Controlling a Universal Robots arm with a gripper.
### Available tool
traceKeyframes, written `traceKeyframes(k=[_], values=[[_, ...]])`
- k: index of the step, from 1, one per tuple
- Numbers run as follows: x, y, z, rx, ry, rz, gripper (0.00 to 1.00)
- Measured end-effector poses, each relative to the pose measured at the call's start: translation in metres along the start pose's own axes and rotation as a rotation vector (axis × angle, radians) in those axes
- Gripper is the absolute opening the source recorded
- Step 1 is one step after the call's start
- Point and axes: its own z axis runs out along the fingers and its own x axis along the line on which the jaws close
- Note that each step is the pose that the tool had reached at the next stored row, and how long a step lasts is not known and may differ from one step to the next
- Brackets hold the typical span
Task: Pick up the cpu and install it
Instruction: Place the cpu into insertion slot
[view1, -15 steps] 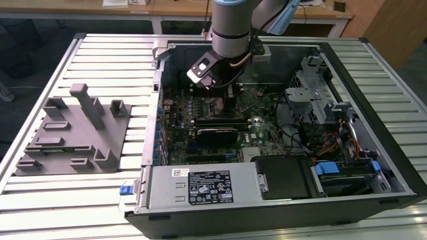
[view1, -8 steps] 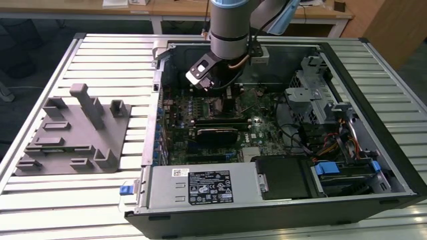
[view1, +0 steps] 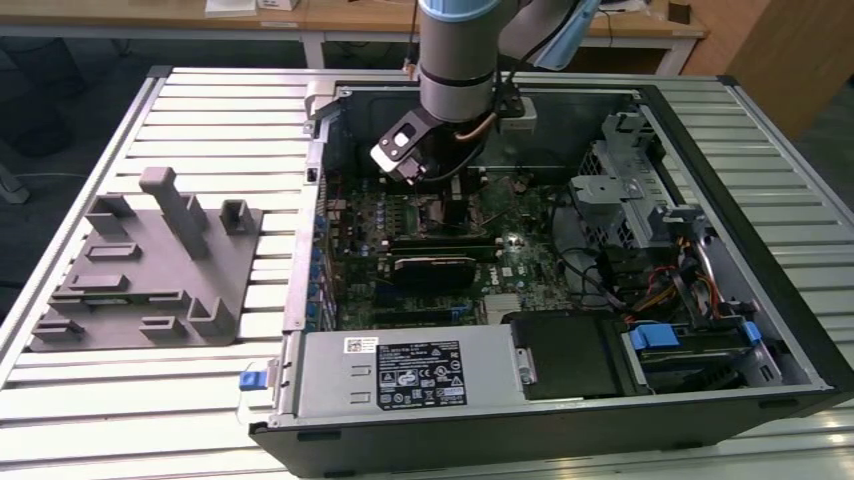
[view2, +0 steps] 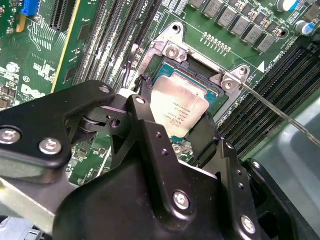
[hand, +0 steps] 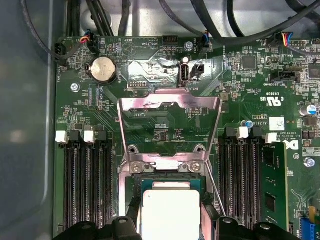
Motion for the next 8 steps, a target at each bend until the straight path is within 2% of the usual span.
traceKeyframes(k=[8], values=[[0.0031,-0.0001,0.0017,-0.0002,0.0002,0.000,0.55]])
